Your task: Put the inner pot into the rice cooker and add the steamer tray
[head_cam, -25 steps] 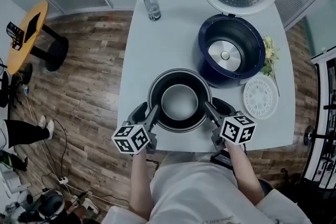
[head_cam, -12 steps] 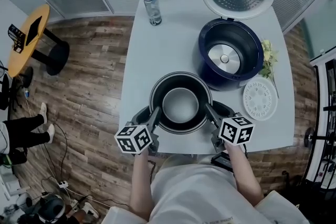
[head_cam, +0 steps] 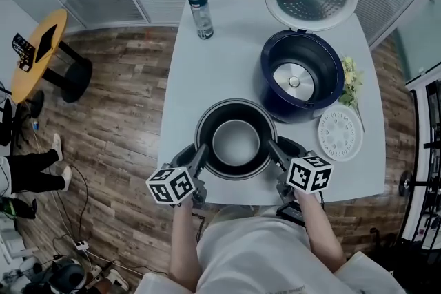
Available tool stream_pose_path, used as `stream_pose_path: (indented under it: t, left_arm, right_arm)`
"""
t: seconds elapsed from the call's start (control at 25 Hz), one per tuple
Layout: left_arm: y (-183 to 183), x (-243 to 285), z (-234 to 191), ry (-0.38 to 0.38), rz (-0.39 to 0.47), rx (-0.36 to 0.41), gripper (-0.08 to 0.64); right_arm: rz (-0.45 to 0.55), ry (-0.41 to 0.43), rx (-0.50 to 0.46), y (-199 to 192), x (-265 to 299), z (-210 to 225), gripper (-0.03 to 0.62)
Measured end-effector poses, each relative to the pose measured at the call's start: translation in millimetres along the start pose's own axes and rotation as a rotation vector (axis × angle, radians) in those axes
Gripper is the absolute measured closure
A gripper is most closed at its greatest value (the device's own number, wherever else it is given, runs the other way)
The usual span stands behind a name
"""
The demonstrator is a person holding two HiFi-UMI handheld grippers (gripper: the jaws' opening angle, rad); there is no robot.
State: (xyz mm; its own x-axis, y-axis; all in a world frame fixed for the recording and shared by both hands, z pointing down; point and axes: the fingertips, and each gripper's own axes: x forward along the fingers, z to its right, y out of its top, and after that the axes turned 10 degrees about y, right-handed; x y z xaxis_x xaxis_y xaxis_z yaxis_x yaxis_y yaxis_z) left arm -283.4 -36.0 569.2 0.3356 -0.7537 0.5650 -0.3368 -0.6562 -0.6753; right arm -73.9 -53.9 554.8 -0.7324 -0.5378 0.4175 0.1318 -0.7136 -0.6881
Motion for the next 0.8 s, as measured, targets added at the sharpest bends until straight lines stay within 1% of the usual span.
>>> stream_pose_path:
  t: [0.4, 0.64, 0.8]
  left_arm:
    - [31.5, -12.9, 4.7, 0.003, 0.069, 0.011, 0.460]
    - [50.6, -15.5, 8.1, -0.003, 0.116, -0.008, 0.466]
    - [61.2, -18.2, 10.2, 0.001, 0.140, -0.019, 0.468]
  right_arm:
    - [0.039, 0.032, -0.033, 24.9, -0.2, -19.0, 0.492]
    - [0.068, 0.042, -0.067, 46.6, -0.1, -28.4, 0.495]
    - [0.084, 0.064, -0.090, 60.5, -0.4, -34.8, 0.497]
